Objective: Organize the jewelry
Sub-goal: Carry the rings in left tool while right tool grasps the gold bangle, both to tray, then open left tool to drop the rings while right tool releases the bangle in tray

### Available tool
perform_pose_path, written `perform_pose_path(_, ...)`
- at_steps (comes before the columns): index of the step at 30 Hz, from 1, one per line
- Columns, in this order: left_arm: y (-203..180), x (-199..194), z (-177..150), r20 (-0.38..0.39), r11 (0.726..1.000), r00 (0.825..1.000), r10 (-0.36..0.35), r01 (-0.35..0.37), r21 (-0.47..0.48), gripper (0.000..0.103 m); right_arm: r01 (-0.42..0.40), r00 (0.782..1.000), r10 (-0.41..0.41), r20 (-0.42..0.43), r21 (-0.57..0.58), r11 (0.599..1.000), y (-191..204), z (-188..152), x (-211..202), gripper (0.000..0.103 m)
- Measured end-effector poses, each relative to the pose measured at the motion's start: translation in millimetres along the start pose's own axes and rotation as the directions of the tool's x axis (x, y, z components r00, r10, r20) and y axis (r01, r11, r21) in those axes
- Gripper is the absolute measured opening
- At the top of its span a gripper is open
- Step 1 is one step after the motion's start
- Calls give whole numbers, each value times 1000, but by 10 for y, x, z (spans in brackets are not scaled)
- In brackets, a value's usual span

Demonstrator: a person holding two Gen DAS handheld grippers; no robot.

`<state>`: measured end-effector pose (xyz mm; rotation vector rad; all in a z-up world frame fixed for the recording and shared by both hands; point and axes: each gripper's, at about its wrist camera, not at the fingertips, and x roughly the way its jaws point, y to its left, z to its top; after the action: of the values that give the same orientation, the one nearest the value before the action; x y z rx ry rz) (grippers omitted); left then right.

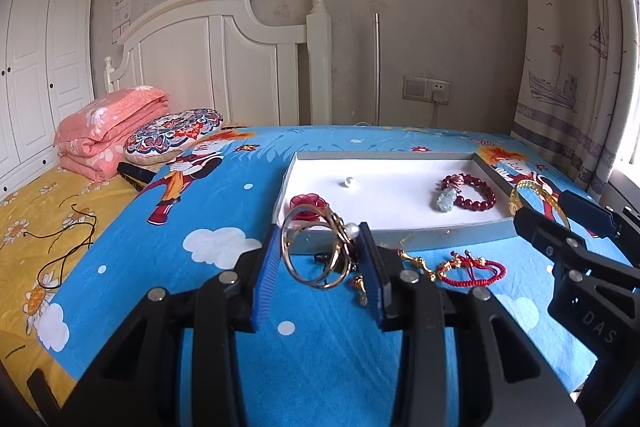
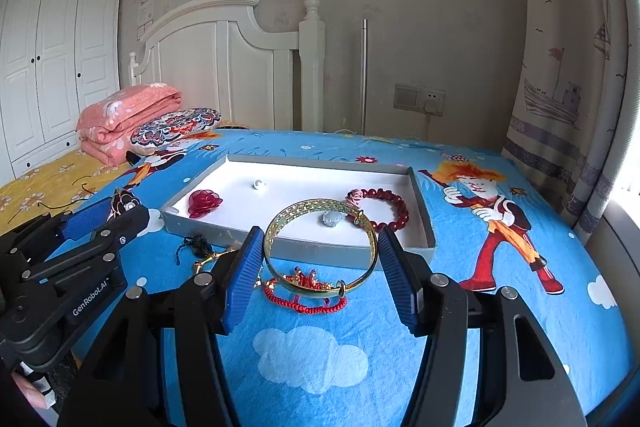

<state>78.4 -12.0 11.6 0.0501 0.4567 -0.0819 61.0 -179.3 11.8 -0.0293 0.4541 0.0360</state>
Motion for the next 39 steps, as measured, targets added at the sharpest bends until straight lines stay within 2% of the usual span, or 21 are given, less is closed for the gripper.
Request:
perform_pose_path(7, -57, 200, 168, -22, 1000, 1000, -10, 10, 15, 37, 11, 1000, -11, -14, -10, 1000, -23, 110, 199, 56)
perform_pose_path(15, -55, 646, 475, -107, 1000, 994, -22, 21, -12, 37, 22, 999, -23, -47, -20, 1000, -96, 336, 559, 56)
perform_pose_path(27, -221, 1223, 813, -144, 999, 989, 22, -17, 36, 37, 45, 988, -41, -148, 22, 999, -280, 605, 1247, 56)
perform_pose_path(31, -261, 1380, 860, -139, 997, 989, 50, -40, 68, 37, 56, 984, -51, -172, 28, 998, -318, 659, 1417, 56)
perform_pose_path(39, -245, 1650, 864, -198, 997, 979, 51, -40, 61, 37, 72, 975, -65, -214, 25, 997, -314, 693, 1669, 56)
